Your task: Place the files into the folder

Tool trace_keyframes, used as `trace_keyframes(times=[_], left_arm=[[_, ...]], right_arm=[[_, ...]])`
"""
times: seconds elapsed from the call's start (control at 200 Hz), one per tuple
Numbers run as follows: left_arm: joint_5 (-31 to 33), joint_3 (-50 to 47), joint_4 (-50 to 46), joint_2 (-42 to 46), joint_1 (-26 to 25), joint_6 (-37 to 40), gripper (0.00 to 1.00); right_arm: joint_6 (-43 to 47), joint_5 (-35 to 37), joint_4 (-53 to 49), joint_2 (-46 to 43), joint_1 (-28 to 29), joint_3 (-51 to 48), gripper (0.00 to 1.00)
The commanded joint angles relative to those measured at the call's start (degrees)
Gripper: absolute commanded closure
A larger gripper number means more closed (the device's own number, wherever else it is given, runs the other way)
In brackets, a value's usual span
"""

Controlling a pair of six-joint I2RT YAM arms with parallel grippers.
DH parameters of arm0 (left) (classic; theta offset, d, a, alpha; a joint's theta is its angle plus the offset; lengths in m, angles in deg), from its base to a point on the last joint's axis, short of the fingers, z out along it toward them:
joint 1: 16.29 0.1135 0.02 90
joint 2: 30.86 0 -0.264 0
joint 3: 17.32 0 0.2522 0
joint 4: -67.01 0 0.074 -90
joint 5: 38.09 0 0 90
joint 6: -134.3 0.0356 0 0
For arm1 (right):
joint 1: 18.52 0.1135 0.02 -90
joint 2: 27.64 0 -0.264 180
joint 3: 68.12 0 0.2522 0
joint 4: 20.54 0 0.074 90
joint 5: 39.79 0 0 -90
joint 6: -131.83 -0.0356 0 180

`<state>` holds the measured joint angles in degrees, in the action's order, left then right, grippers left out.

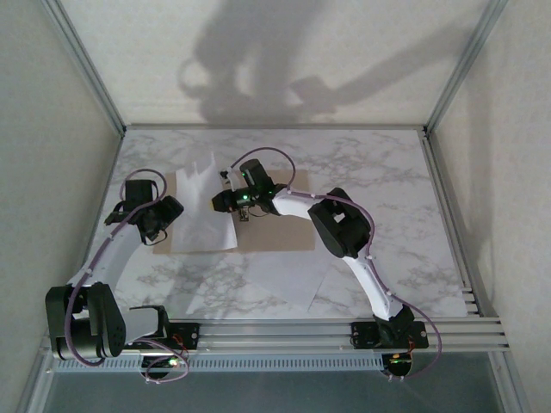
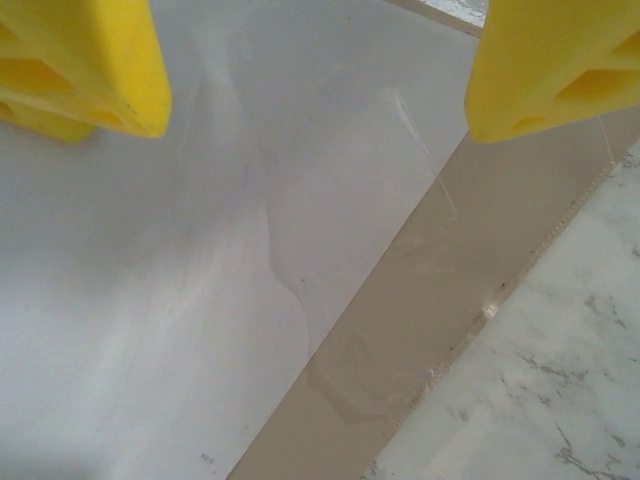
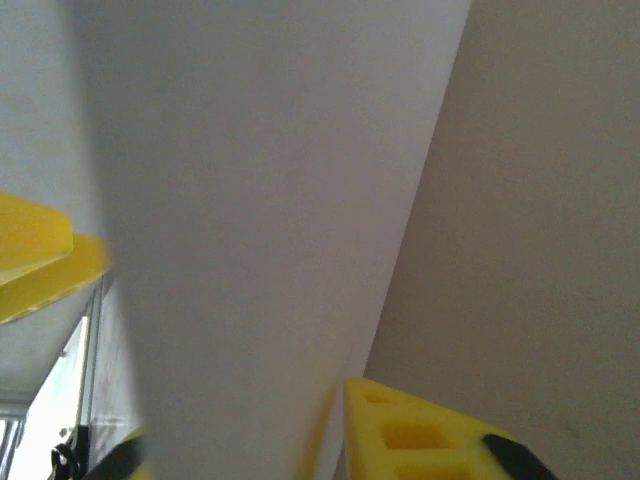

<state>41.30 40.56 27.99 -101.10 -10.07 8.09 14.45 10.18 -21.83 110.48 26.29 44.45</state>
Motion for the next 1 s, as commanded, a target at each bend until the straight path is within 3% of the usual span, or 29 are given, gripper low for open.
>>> trace_keyframes(times=[0.0, 0.355, 0.781, 0.996], left_arm=[[-0.6, -0.5, 0.8, -0.3, 0.5, -0.5, 0.22], [-0.5, -0.7, 0.6, -0.1, 0.5, -0.4, 0.23], [1.2, 1.1, -1.6, 0.2, 0.6, 0.2, 0.22], [1.3, 1.2, -1.8, 0.0, 0.6, -0.2, 0.23]], right_arm=[[3.2, 1.5, -6.0, 2.0, 0.1, 4.0, 0.74], [5.0, 1.2, -18.7, 7.6, -3.9, 16.7, 0.48], [3.9, -5.7, -30.3, 21.4, -7.7, 41.5, 0.47], [2.6, -8.2, -28.8, 23.1, -7.8, 43.6, 0.49]])
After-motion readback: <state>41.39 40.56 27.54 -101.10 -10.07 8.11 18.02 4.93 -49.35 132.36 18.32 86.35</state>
